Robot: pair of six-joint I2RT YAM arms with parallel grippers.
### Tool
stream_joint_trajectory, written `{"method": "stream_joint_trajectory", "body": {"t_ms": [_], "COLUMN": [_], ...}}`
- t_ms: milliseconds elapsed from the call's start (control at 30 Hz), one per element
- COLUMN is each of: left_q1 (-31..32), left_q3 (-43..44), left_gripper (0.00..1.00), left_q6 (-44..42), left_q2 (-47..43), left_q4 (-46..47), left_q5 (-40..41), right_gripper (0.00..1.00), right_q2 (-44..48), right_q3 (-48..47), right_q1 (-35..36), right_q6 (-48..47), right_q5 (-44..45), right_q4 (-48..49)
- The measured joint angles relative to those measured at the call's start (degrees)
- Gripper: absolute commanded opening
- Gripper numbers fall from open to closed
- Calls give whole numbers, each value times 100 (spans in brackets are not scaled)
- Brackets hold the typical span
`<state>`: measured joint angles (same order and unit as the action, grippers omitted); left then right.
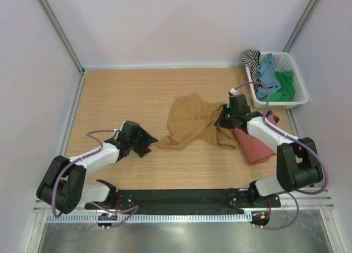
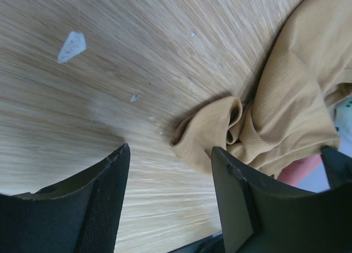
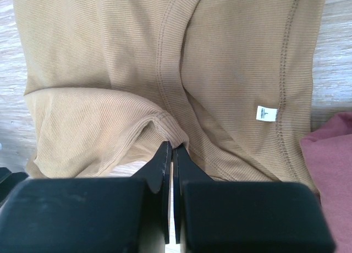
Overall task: Fold and stack the tank tops
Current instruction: Flatten the tank top out
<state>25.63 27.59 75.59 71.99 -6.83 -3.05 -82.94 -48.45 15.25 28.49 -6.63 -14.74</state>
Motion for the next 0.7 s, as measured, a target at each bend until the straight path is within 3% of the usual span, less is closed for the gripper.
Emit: {"method": "stream_joint_trajectory", "body": {"t_ms": [200, 333, 567, 633, 667, 700], "left_q1": [26, 129, 411, 470, 487, 501], "left_q3": [-44, -31, 151, 160, 164, 164], "left_gripper": [62, 49, 37, 9, 0, 0], "left_q6": [452, 599, 898, 1003, 1014, 1036], "left_q2": [278, 476, 1106, 1266, 1346, 1449], "left_q4": [437, 682, 1250, 1449, 1499, 1558], "left_q5": [-129, -138, -146, -157, -136, -166], "right_gripper": [1, 1, 1, 1, 1, 1], "right_q2": [22, 48, 96, 109, 120, 138], "right_q3": [24, 26, 39, 48, 50, 50], "right_q1": [0, 0, 0, 0, 0, 0], "right_q6": [20, 24, 37, 39, 37, 39], "right_q5": [-17, -33, -63, -70, -72, -79], "right_q4": [46, 63, 101, 101, 101, 101]}}
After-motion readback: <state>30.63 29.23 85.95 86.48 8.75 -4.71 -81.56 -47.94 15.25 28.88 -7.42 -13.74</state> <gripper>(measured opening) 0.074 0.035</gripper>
